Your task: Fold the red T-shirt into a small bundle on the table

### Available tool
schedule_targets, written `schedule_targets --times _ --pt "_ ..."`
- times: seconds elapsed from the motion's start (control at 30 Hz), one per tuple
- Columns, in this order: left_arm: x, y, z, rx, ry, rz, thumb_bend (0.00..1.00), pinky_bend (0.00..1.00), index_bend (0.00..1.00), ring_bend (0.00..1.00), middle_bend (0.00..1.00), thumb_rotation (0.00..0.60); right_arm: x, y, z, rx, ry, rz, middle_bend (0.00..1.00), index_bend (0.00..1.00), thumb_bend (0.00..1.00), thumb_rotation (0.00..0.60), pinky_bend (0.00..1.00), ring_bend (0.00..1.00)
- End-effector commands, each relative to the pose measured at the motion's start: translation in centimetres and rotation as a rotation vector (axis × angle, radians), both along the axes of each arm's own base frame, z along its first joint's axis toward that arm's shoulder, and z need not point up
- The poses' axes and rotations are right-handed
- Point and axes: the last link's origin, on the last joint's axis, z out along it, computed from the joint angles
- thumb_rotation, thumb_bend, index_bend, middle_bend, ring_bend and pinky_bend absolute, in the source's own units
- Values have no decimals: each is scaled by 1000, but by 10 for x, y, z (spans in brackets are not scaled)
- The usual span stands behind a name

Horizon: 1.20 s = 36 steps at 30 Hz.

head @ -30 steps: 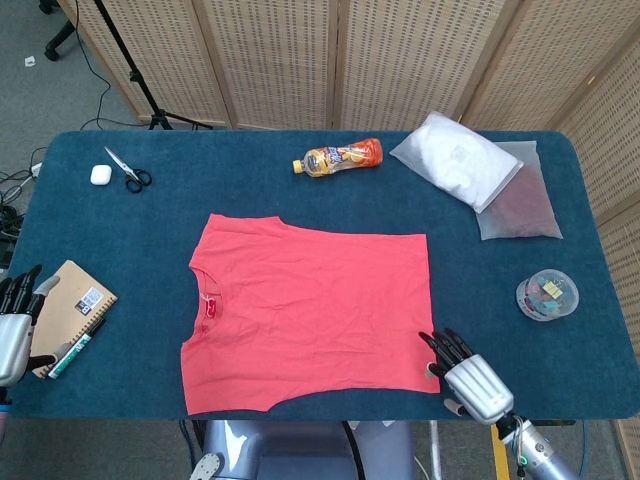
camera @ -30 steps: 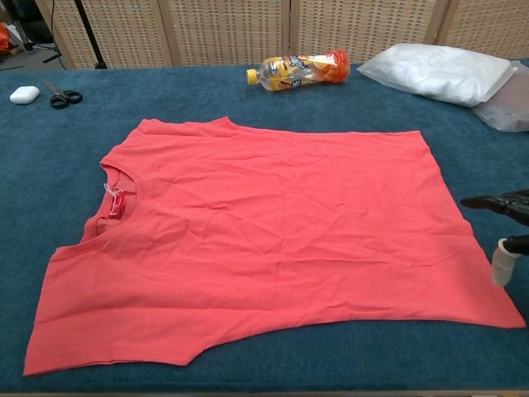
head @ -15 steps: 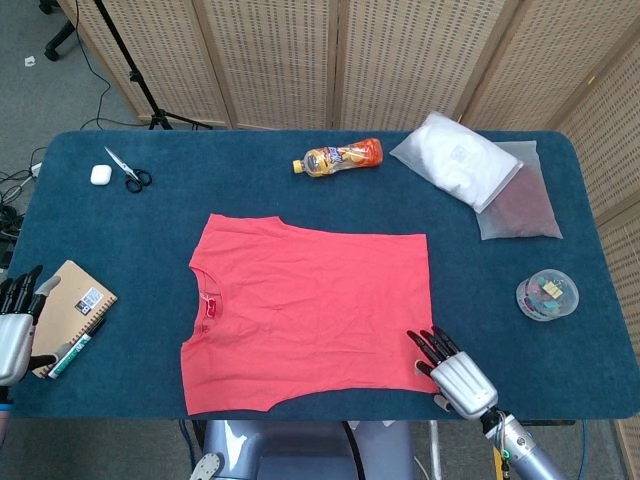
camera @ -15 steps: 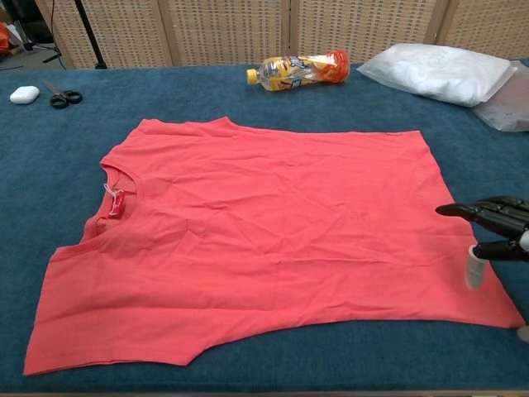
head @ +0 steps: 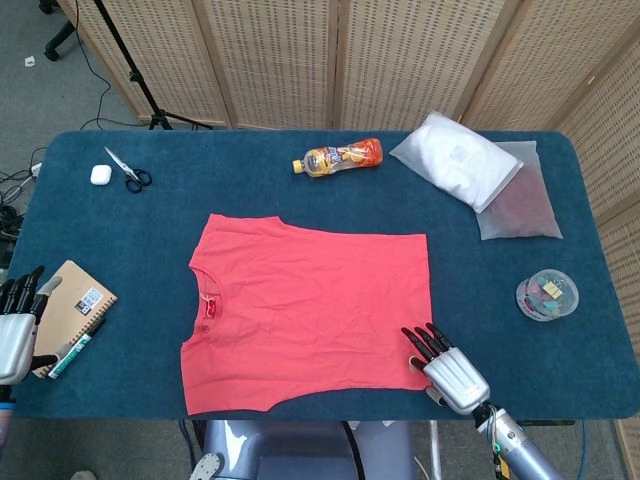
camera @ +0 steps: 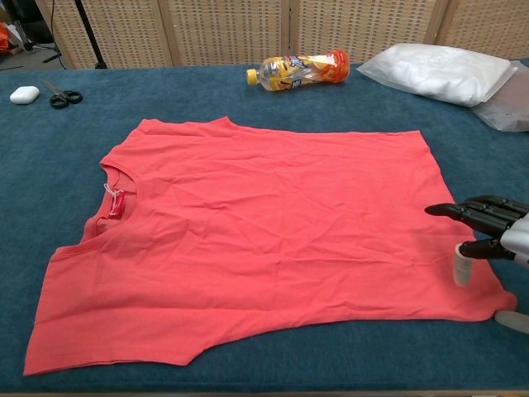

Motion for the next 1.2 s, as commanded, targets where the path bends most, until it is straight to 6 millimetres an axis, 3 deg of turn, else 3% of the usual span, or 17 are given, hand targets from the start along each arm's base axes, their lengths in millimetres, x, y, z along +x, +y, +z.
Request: schedule_targets --times 0.03,0.2,0.57,0.97,1.07,1.2 --pt "0 0 0 -2 1 1 0 0 0 0 0 600 -1 -1 0 -5 7 -1 5 428 364 600 0 0" --pt "0 0 -1 -4 2 1 0 0 0 0 0 600 -1 -2 1 -11 9 -2 5 435 414 600 0 0" --pt "1 -1 -3 -11 4 -3 0 0 0 0 0 600 -2 -2 -2 -1 -2 0 19 581 414 600 0 0" --pt "5 -11 -10 -64 -18 -89 0 0 0 0 0 600 -2 -3 -3 -8 -17 10 34 599 414 600 0 0" --pt "5 -22 -17 -131 -38 -184 0 0 59 0 0 600 -2 -3 -3 -10 -19 10 34 600 414 600 0 0" --pt "5 -38 -31 -249 -71 -339 0 0 225 0 0 600 -2 -4 -2 -15 -22 10 39 600 416 600 0 0"
